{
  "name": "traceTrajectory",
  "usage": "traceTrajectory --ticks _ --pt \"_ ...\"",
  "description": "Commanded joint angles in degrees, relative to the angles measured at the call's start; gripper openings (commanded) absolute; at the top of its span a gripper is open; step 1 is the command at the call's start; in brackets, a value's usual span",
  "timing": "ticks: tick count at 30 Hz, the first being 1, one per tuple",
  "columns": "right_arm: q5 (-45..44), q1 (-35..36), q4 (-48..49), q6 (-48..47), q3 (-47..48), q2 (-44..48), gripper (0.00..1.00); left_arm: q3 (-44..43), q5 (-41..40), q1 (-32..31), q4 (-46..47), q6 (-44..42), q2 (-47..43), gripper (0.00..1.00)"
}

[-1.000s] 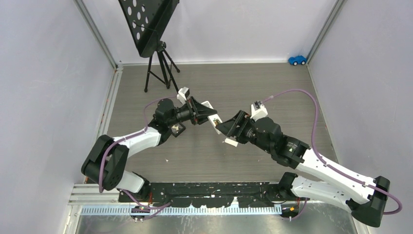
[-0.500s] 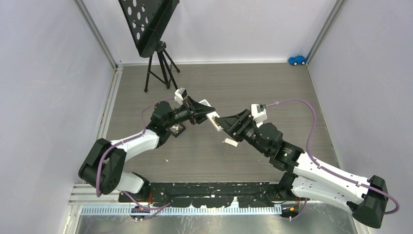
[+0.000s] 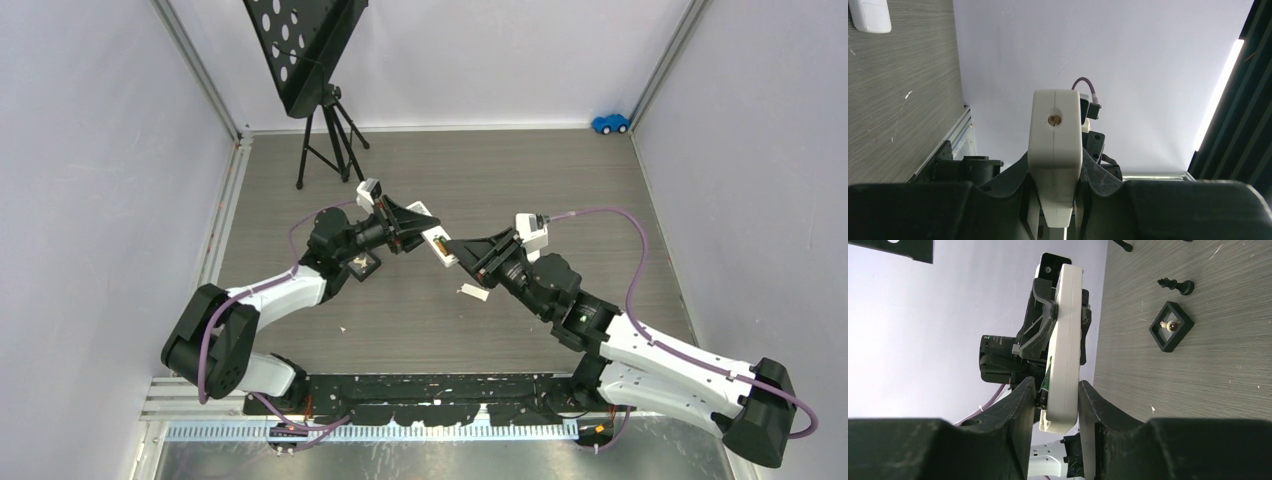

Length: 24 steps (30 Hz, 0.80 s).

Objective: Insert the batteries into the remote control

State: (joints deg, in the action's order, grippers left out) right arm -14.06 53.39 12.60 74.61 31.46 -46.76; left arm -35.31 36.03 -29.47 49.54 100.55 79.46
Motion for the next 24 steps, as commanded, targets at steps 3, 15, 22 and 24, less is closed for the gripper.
traceTrajectory --ticks 3,15,22,24 --pt "-2.0 -0.1 2.7 1.1 1.4 -1.8 0.32 -0.1 0.8 0.3 4.0 0.4 -2.4 0.00" --pt "-4.1 -0.1 -5.6 0.2 3.9 -5.2 0.24 -1.1 2.2 0.3 3.0 -1.4 -4.0 0.00" --pt "-3.4 -0.2 -13.8 -6.0 6.2 -2.3 0.56 -2.6 4.7 0.5 -6.1 -13.1 -5.9 0.00" --pt "-1.4 -0.2 -13.5 -9.5 6.7 -1.1 0.66 -3.1 5.6 0.8 -10.3 -18.3 -6.8 0.00"
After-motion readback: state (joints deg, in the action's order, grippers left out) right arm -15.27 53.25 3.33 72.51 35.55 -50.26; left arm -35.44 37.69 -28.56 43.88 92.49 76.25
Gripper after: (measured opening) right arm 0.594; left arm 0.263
